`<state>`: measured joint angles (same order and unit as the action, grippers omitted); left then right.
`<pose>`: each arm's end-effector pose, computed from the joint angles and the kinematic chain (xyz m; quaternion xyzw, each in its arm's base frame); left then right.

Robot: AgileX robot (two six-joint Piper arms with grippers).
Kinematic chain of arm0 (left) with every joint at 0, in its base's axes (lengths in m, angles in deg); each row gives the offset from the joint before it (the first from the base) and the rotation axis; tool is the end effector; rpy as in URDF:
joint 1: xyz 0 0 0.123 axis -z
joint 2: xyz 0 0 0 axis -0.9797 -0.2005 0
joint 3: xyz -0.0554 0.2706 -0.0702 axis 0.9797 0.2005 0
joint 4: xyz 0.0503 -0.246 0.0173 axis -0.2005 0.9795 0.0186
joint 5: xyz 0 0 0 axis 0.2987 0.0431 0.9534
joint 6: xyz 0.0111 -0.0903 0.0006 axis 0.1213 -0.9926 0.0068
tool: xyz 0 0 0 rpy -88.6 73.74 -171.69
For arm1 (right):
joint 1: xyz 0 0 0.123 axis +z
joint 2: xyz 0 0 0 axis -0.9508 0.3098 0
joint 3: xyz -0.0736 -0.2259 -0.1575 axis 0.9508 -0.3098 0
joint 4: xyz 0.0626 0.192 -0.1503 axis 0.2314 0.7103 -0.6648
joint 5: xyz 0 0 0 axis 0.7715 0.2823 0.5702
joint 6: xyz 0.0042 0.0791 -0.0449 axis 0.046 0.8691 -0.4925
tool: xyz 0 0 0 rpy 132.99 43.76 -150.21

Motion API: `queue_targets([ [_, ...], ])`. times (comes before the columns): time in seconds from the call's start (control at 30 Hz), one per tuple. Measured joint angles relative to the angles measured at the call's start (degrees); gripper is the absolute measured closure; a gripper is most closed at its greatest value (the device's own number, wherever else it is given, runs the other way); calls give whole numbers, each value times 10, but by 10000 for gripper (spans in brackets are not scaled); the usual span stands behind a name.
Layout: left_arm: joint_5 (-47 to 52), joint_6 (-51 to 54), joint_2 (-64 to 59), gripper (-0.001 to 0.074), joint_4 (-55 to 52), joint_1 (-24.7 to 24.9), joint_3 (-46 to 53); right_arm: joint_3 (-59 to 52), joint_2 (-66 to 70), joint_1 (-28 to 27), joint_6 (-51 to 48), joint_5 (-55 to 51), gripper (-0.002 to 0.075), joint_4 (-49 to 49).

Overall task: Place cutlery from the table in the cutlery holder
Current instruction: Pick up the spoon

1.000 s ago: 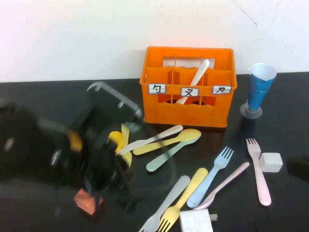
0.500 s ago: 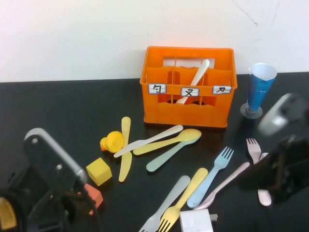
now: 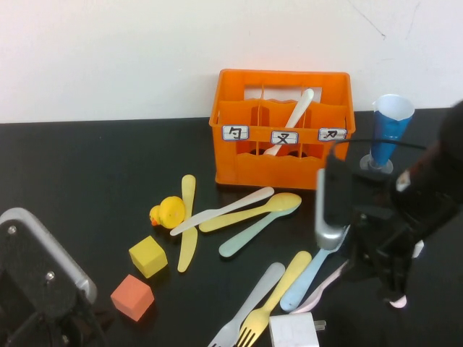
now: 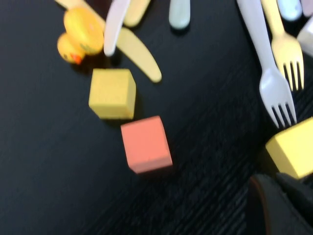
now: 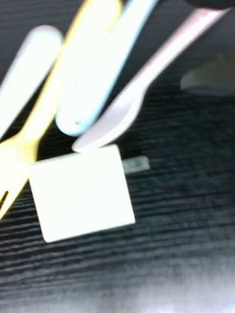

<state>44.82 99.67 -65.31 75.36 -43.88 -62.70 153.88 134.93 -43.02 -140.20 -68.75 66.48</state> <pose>0.1121 -0.0809 0.2877 0.3451 0.8519 -0.1024 0.3804 0.2718 0.1737 0.2410 -0.6461 0.7407 0.0817 0.1652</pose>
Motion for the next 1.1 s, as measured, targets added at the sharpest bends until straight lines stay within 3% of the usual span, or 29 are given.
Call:
queue_targets([
  [0.1,-7,-6,0,735,0,0,7,34,38,15,-37,-6,368,-18],
  [0.3,-7,-9,0,735,0,0,10,63,95,50,-34,-49,328,-87],
  [0.63,-7,-21,0,735,0,0,10,67,98,55,473,-55,323,-110],
  [0.93,-6,-28,0,735,2,0,10,67,97,55,782,36,323,-29],
  [1.1,2,-32,0,735,5,0,10,67,97,56,890,56,323,-88],
])
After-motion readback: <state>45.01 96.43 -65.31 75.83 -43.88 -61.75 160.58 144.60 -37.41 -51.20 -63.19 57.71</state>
